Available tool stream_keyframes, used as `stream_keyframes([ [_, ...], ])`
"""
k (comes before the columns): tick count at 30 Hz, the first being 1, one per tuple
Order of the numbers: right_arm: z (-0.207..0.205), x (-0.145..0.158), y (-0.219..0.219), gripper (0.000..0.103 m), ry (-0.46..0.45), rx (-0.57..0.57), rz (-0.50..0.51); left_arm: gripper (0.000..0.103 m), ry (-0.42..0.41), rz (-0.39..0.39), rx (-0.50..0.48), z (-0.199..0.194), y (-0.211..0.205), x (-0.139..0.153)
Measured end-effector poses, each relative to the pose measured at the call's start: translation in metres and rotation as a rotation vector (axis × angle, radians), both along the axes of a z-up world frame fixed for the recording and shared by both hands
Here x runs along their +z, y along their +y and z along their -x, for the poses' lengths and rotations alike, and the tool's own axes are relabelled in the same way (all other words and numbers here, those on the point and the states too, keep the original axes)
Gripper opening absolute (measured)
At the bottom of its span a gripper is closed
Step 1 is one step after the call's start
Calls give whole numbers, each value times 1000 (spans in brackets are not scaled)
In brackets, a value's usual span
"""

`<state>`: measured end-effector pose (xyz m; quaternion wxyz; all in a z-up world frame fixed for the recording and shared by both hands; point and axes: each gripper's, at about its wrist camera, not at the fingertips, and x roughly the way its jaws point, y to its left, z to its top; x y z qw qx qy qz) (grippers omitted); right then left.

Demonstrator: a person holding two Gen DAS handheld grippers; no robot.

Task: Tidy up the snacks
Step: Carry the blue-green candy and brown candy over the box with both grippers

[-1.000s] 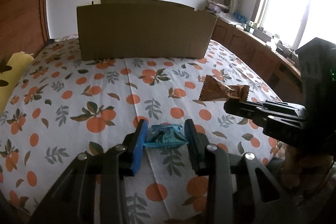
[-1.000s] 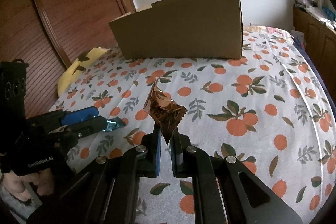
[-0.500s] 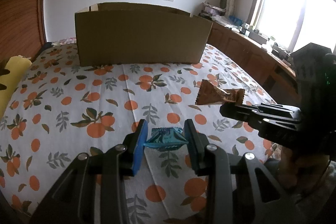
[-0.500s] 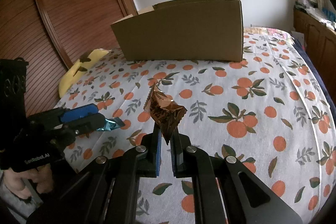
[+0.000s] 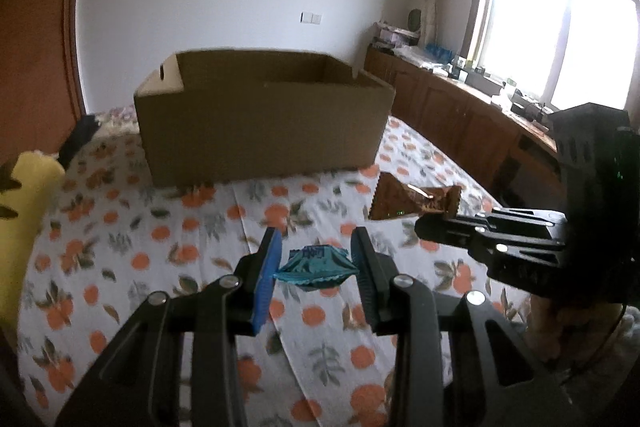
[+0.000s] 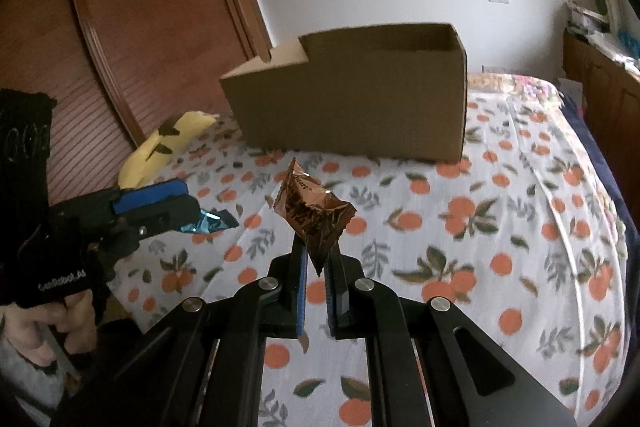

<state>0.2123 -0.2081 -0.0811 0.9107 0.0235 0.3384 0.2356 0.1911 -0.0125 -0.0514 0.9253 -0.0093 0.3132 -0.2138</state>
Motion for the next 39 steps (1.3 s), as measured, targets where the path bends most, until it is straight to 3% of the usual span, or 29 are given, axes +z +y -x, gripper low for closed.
stream_keyframes([
  [10,-31,35,10,5,-75,29,45,34,-85,-32,-7,-40,0,39],
  [26,-84,73,26,5,-117,89,30,34,-125,-58,-14,-113,2,58],
  [32,-105,75,31,5,-143,83,74,34,-146,-49,-11,-144,3,65],
  [39,-135,62,25,6,-109,64,62,34,-133,-31,0,-179,5,56],
])
